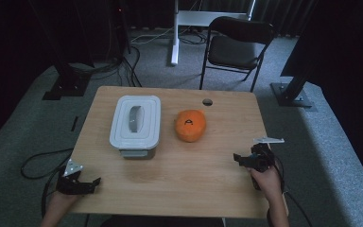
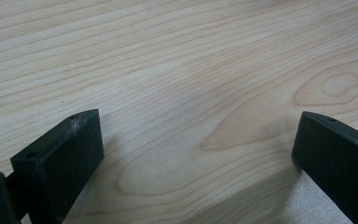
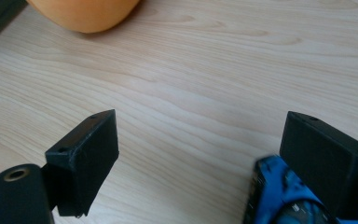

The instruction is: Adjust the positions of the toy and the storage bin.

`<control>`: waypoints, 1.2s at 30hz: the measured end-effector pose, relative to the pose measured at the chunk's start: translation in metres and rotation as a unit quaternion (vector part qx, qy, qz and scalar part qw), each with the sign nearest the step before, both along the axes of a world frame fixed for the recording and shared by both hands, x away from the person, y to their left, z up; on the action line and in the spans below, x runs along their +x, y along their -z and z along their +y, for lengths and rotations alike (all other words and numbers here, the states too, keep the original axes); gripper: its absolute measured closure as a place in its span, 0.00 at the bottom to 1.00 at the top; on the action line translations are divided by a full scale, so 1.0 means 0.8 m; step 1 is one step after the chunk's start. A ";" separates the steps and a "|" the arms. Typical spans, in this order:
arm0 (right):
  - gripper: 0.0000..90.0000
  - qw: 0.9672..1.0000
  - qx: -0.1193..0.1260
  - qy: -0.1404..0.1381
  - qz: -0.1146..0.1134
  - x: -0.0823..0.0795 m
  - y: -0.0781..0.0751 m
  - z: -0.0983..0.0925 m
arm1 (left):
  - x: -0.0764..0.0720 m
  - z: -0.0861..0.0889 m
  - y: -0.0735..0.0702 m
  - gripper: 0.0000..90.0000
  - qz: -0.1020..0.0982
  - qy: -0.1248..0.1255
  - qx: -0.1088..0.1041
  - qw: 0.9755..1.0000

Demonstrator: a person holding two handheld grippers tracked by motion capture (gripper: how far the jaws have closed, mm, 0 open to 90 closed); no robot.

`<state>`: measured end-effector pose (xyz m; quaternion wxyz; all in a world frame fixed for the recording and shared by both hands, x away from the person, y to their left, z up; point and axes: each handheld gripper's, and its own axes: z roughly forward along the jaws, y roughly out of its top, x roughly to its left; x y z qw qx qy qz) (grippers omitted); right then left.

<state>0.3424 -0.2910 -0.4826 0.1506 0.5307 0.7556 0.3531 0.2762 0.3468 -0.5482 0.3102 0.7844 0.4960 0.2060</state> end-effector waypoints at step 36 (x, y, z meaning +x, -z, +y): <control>0.29 0.996 -0.011 -0.083 -0.017 0.094 -0.018 0.119 | 0.000 0.000 0.000 0.03 0.000 0.000 0.000 1.000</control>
